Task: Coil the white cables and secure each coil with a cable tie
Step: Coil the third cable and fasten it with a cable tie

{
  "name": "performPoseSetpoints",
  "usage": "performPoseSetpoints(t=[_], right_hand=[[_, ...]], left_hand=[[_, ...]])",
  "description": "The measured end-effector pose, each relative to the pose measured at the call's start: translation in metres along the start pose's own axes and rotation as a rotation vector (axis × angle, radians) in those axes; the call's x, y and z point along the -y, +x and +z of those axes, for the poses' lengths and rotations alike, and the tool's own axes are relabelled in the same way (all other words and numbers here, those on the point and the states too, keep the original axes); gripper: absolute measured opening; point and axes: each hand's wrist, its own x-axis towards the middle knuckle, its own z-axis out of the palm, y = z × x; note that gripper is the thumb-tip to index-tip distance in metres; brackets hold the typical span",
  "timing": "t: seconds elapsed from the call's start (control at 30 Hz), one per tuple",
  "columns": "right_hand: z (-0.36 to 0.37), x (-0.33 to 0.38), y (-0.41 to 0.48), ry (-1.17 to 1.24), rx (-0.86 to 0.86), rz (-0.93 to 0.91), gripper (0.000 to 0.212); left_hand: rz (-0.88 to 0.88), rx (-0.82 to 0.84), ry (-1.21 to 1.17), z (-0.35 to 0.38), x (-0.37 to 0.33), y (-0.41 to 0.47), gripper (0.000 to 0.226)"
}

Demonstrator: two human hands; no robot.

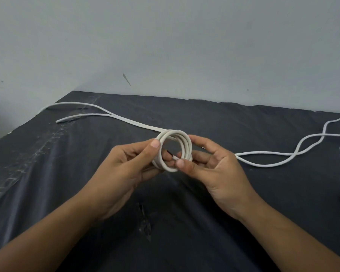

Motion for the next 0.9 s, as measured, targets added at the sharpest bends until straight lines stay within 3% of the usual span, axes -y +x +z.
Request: performPoseSetpoints(t=[0.1,0.2,0.3,0.37,0.43,0.5,0.6,0.73,0.83,0.9], right_hand=[[-0.003,0.0,0.002,-0.225,0.009,-0.106,0.05],[-0.007,-0.006,0.002,-0.414,-0.041,-0.141,0.058],[-0.007,-0.012,0.0,-0.546,-0.062,-0.142,0.07],[-0.007,-0.012,0.0,-0.561,-0.062,-0.144,0.071],[-0.007,-0.011,0.001,-0.584,-0.012,-0.19,0.057],[-0.006,-0.01,0.0,-0.594,0.071,-0.19,0.05],[-0.006,-0.012,0.0,-0.622,0.147,-0.189,0.053],[-0.005,-0.008,0.003,-0.524,0.041,-0.236,0.056],[-0.007,-0.002,0.005,-0.377,-0.002,-0.233,0.034],[-0.01,-0.001,0.006,-0.31,0.018,-0.229,0.022]], left_hand=[[0.055,0.008,0.15,0.003,0.0,-0.002,0.032],[0.148,-0.006,0.513,0.005,0.0,-0.004,0.024],[0.182,-0.057,0.706,0.0,0.001,-0.004,0.021],[0.186,-0.058,0.778,-0.004,0.002,-0.003,0.024],[0.204,-0.058,0.847,-0.008,0.002,-0.002,0.038],[0.223,-0.036,0.829,-0.009,0.001,-0.001,0.049],[0.307,0.024,0.885,-0.005,0.002,-0.001,0.043],[0.319,0.014,0.869,-0.003,0.001,0.0,0.041],[0.234,0.002,0.722,0.002,0.0,0.001,0.035],[0.196,0.028,0.747,0.005,-0.004,0.002,0.03]])
